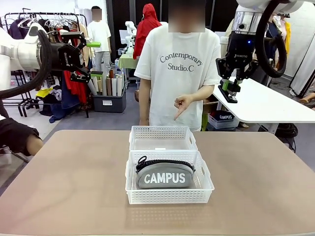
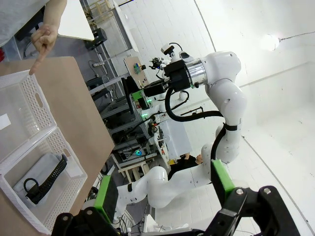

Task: Distribute items into two baskets.
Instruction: Place the picked Stapler into the Organizing basket as instructed by the person.

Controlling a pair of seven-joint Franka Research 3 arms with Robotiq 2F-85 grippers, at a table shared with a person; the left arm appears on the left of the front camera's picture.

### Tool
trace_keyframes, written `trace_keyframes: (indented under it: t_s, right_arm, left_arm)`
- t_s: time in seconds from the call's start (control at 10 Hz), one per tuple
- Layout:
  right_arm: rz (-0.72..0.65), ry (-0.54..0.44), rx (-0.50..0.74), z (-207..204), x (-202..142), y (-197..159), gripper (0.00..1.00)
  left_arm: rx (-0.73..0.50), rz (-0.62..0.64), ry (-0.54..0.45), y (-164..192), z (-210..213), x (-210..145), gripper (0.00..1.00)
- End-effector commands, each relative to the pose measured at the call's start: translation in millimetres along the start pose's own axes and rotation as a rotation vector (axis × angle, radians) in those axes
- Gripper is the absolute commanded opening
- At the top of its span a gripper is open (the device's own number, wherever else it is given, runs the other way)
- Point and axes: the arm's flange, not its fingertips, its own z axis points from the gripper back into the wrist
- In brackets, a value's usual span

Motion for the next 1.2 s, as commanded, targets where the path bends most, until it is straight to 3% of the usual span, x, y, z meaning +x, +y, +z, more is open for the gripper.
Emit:
trace_keyframes:
  t_s: [0.0, 0.1, 0.6, 0.9, 1.1]
  right_arm:
    - [0.101, -0.009, -0.035, -5.6, 7.0, 2.7, 0.00]
    - [0.262, -0.045, -0.101, -4.8, 14.6, 2.7, 0.00]
    - [0.620, -0.086, -0.213, 0.6, 74.9, 21.6, 0.00]
    - [0.899, -0.082, -0.214, -4.3, 99.2, 51.4, 0.00]
    - [1.022, -0.139, -0.219, -9.0, 103.9, 69.6, 0.00]
  left_arm:
    - [-0.003, -0.001, 0.000, -0.9, 0.0, -1.1, 1.00]
    - [-0.003, -0.001, 0.000, -0.9, 0.0, -1.1, 1.00]
    - [-0.003, -0.001, 0.000, -0.9, 0.0, -1.1, 1.00]
    - [-0.003, -0.001, 0.000, -0.9, 0.0, -1.1, 1.00]
    - [-0.003, -0.001, 0.000, -0.9, 0.0, -1.1, 1.00]
